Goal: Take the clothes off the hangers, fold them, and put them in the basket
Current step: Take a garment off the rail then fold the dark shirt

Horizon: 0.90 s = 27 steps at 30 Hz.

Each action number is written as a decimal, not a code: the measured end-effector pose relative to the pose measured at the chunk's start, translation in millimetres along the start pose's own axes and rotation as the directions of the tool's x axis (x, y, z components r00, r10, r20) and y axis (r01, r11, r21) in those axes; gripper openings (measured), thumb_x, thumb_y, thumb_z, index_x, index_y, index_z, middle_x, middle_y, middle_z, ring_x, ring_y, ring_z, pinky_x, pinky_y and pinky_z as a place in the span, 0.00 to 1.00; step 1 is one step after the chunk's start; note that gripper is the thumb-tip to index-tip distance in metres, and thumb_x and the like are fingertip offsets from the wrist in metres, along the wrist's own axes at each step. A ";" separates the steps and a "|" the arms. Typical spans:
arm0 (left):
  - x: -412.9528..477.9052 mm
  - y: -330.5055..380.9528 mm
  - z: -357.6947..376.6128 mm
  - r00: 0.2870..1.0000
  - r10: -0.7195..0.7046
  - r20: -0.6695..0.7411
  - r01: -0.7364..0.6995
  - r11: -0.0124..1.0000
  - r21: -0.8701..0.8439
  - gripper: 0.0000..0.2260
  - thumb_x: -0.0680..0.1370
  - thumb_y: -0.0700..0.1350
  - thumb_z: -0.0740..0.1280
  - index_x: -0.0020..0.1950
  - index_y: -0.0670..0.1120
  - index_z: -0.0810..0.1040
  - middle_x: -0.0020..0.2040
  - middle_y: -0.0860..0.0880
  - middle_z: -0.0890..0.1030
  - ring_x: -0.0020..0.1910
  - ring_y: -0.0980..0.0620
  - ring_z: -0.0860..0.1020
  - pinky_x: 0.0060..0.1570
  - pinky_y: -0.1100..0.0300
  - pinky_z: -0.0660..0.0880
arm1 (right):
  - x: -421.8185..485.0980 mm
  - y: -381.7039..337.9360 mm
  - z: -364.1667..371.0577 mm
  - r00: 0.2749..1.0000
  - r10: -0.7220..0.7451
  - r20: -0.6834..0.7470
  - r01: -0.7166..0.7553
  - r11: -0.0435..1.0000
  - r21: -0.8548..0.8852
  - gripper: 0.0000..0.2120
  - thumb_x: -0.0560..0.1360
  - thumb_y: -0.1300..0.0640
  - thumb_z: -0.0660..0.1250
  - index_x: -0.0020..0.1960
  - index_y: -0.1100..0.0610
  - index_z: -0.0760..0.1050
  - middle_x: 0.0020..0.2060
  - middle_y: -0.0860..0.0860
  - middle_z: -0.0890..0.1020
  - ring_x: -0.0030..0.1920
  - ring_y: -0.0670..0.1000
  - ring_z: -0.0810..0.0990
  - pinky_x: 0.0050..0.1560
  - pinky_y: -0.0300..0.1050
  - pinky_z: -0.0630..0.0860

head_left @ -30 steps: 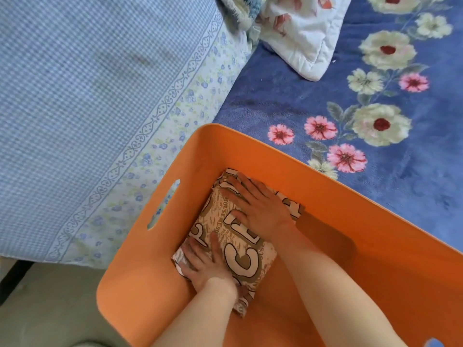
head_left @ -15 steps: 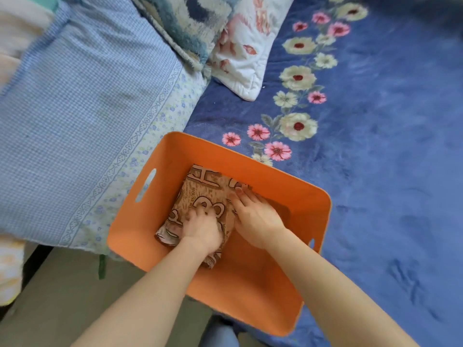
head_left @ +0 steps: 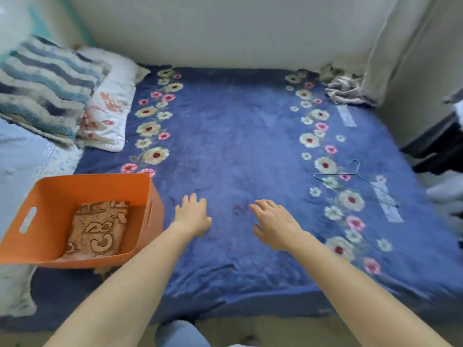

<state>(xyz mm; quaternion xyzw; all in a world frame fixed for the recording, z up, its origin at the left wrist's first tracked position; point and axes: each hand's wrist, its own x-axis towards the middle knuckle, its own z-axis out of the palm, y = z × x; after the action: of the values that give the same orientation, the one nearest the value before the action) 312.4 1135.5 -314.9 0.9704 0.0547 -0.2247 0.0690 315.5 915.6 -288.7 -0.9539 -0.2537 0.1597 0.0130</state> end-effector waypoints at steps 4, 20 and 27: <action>-2.3 140.4 -19.0 0.978 0.210 -0.005 -0.209 0.977 0.041 0.21 0.79 0.49 0.61 0.70 0.44 0.67 0.71 0.43 0.64 0.72 0.41 0.59 0.66 0.46 0.65 | -89.0 105.8 -20.2 0.969 0.248 -0.025 -0.248 0.969 -0.009 0.20 0.79 0.53 0.58 0.69 0.57 0.66 0.69 0.53 0.69 0.69 0.56 0.66 0.63 0.51 0.68; -10.3 601.0 -91.0 0.549 0.812 -0.198 -0.768 0.584 0.265 0.20 0.83 0.54 0.53 0.70 0.46 0.69 0.76 0.43 0.60 0.76 0.40 0.54 0.73 0.42 0.54 | -315.3 411.7 -108.3 0.526 0.808 -0.265 -0.818 0.566 0.101 0.25 0.80 0.44 0.53 0.72 0.55 0.63 0.70 0.51 0.69 0.71 0.54 0.62 0.70 0.61 0.55; -29.7 777.5 -97.2 0.396 0.911 -0.113 -0.834 0.409 0.370 0.26 0.78 0.51 0.41 0.67 0.47 0.71 0.70 0.42 0.67 0.74 0.36 0.56 0.69 0.37 0.58 | -418.1 536.7 -151.0 0.297 0.876 -0.381 -0.921 0.369 0.128 0.24 0.80 0.44 0.54 0.72 0.55 0.63 0.70 0.52 0.68 0.72 0.54 0.61 0.70 0.60 0.55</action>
<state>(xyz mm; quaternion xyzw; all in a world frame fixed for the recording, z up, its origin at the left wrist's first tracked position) 434.1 383.2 -130.3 0.8729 -0.4859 -0.0100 0.0433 277.1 252.6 -77.6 -0.9404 0.3228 -0.0670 -0.0834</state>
